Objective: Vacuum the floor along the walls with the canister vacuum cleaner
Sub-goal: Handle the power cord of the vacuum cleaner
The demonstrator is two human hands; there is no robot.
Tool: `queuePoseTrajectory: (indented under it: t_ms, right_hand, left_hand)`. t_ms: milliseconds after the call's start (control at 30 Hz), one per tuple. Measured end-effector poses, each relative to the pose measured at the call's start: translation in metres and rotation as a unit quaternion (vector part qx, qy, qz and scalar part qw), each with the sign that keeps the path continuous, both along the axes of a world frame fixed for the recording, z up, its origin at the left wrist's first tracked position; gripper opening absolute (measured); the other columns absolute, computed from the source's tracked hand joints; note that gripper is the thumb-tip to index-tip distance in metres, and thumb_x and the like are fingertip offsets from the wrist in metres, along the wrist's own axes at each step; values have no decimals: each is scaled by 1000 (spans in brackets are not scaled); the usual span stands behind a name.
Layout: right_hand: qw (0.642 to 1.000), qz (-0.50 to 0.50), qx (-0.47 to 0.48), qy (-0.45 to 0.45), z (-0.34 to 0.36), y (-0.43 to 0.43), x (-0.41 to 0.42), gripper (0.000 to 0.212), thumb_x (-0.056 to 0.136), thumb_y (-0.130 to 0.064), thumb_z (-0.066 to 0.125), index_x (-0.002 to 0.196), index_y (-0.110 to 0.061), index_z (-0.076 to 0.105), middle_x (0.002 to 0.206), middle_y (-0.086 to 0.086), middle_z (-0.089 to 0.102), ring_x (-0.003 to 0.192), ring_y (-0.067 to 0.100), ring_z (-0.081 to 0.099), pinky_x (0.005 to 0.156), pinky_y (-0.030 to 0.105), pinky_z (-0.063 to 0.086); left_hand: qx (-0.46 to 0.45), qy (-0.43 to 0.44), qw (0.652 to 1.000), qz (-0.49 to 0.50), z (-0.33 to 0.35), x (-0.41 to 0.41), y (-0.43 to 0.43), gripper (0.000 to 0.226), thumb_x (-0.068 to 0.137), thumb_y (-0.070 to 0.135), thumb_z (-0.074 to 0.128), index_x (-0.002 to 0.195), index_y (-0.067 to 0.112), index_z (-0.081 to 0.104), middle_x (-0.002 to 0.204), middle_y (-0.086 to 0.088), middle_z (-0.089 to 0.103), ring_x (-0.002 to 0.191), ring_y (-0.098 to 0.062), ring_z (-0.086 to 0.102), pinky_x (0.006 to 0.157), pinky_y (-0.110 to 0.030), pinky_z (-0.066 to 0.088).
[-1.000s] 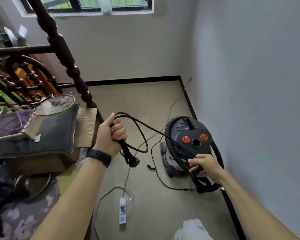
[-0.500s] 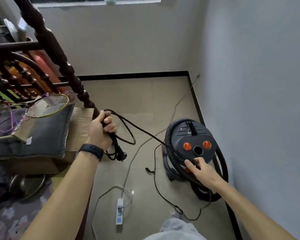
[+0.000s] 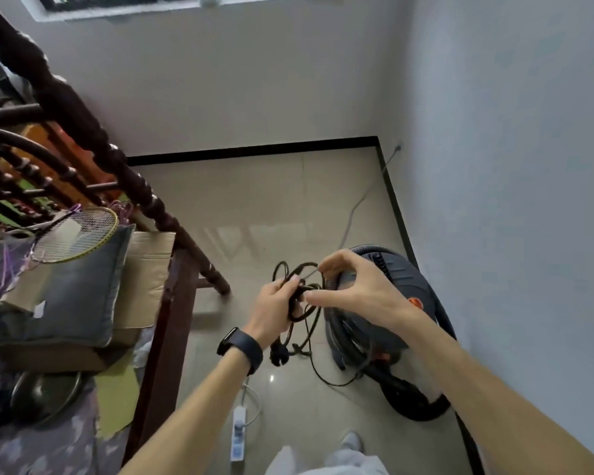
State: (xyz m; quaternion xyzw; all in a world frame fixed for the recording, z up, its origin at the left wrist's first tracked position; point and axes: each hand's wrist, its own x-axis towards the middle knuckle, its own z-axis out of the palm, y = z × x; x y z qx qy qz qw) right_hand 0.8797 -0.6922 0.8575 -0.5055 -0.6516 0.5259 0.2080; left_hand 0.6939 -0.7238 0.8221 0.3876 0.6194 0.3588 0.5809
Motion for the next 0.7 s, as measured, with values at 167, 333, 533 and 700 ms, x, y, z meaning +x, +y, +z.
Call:
queuePoseTrajectory:
  t_ms: [167,333,533,700]
  right_hand:
    - [996,49,-4,-75,-24,17,31,33,76,-63,81,71,-33,67,67,-11,64,62,3,56,64,18,42]
    - [981,-159,-93,-65,-99,22,65,47,85,-56,70,59,-18,62,63,-6,66,68,17,62,72,34,43]
    - [936,-215,-152,-233,-136,10,36,39,108,-20,35,79,-19,61,99,13,71,94,32,58,88,44,43]
    - [943,-9,-130,-305,-58,39,-71,29,106,-14,38,121,2,57,128,23,58,117,40,59,87,42,45]
  left_hand:
    - [-109,-47,983,-138,15,-52,28,48,77,58,67,58,18,50,46,4,34,34,-8,28,39,-23,14]
    - [4,-296,948,113,26,-138,83,52,69,63,78,52,25,46,38,8,38,28,-5,31,32,-18,19]
    - [68,27,955,289,49,-171,139,40,84,57,68,74,19,60,58,6,48,39,-8,37,38,-20,31]
    - [24,-83,987,132,36,-129,155,36,90,47,66,75,14,64,69,-1,65,53,-15,53,55,-26,44]
